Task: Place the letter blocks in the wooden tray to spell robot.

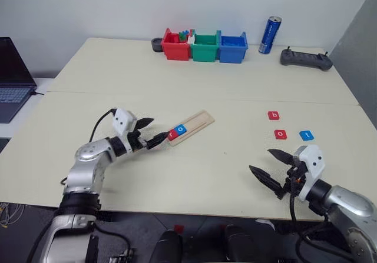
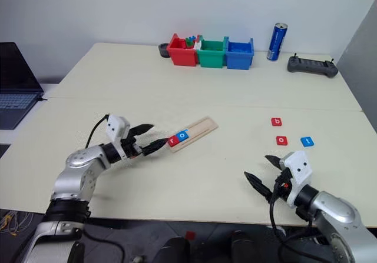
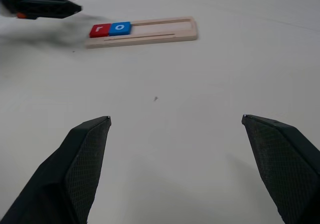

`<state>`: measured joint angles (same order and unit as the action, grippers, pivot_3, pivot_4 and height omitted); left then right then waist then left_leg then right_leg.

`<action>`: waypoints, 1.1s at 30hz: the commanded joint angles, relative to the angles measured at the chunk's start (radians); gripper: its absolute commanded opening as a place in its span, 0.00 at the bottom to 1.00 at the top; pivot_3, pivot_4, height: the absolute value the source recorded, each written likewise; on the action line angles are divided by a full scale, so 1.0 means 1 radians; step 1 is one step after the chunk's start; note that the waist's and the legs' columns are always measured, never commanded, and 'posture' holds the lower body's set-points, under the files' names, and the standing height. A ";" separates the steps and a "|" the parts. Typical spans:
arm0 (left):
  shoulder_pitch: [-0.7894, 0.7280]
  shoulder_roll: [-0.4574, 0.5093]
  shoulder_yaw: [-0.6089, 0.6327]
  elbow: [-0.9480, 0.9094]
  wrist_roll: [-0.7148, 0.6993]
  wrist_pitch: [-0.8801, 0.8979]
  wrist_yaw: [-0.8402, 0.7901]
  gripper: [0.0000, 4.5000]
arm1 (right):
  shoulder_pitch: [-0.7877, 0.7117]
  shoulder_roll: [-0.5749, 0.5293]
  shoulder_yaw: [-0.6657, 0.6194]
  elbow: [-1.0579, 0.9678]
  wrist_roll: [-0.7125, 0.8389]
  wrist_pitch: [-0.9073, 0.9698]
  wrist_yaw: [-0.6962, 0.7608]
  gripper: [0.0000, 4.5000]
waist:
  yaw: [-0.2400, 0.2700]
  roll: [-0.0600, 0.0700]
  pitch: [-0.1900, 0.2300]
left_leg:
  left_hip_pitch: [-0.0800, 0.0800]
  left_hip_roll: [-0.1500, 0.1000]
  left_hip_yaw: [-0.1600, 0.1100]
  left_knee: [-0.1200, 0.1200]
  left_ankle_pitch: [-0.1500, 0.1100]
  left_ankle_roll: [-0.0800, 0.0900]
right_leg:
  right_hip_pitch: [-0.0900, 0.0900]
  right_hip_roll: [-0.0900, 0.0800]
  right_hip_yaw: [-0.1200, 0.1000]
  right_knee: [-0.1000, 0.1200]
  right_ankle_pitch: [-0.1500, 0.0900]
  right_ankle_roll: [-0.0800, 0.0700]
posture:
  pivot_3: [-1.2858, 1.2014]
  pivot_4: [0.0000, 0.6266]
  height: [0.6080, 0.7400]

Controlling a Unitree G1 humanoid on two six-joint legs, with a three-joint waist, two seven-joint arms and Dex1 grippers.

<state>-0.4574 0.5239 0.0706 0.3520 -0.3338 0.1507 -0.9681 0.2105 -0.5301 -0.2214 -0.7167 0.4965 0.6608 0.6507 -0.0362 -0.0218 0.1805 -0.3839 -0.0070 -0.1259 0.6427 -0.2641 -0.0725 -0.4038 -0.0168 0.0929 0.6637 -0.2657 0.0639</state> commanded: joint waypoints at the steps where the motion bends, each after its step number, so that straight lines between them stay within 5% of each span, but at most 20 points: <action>1: -0.055 0.003 -0.014 0.046 0.010 -0.035 -0.047 1.00 | 0.004 -0.027 -0.004 -0.005 0.033 -0.035 0.041 0.99 | -0.004 0.000 0.000 | 0.000 0.000 0.000 0.000 0.000 0.000 | 0.000 0.000 0.000 0.000 0.000 0.000 | 0.52 0.24 1.00; 33: -0.178 -0.088 -0.101 0.460 0.195 -0.337 -0.101 1.00 | -0.066 -0.080 0.024 -0.007 0.095 -0.034 -0.005 0.99 | 0.003 -0.001 0.000 | 0.000 -0.001 -0.001 0.001 0.000 0.000 | 0.001 0.000 0.000 0.001 0.000 0.000 | 0.52 0.24 1.00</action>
<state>-0.6262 0.4430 -0.0224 0.7910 -0.1513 -0.1781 -1.0627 0.1421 -0.6015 -0.1741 -0.6824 0.5720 0.6319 0.6503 -0.0328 -0.0224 0.1807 -0.3843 -0.0080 -0.1274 0.6441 -0.2642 -0.0722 -0.4032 -0.0169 0.0926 0.6651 -0.2654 0.0638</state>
